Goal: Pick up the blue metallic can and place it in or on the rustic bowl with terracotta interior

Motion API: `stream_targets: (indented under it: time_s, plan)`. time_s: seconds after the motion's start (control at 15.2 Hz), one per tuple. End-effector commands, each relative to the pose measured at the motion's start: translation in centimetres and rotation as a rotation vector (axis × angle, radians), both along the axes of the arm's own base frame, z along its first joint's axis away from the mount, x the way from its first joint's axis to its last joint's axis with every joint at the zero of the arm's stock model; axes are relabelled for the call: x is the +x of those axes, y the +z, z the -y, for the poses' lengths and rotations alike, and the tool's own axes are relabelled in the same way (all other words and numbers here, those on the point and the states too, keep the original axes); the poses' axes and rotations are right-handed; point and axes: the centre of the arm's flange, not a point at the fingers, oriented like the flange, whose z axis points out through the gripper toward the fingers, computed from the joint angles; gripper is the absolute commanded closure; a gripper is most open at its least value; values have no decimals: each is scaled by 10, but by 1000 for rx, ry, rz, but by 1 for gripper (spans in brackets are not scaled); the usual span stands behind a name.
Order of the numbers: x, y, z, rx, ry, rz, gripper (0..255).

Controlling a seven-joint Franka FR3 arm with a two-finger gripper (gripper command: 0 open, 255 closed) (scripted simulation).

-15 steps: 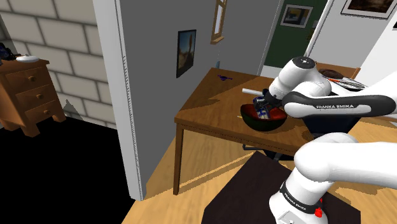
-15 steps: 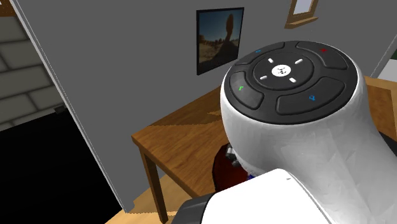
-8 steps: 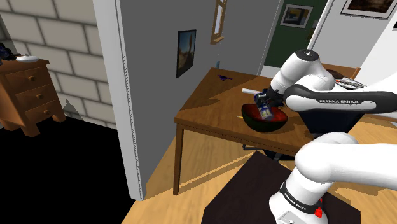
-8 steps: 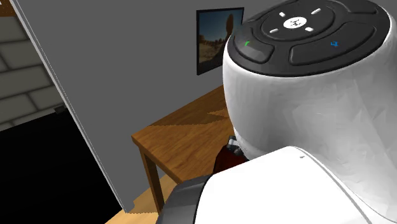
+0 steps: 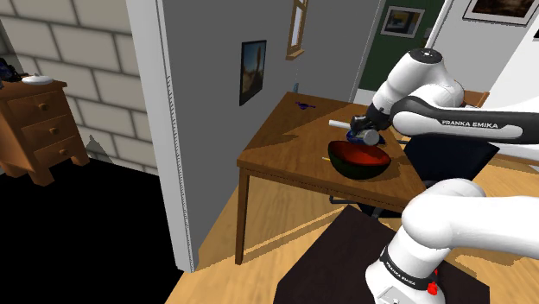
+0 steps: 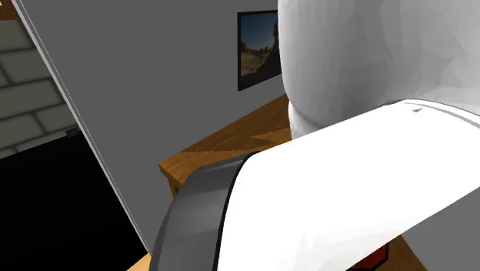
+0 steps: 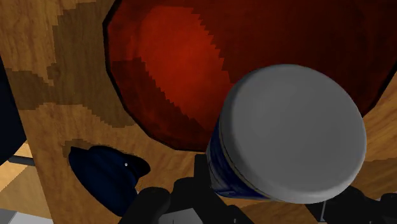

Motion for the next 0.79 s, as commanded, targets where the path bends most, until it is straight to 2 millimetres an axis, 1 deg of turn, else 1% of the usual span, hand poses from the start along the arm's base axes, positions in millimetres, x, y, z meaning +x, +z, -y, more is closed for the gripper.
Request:
stream_targets:
  time_s: [0.0, 0.66, 0.73]
  plan:
    - [0, 11, -1, 0, 0, 0, 255]
    - [0, 63, -1, 0, 0, 0, 255]
    - [0, 66, -1, 0, 0, 0, 255]
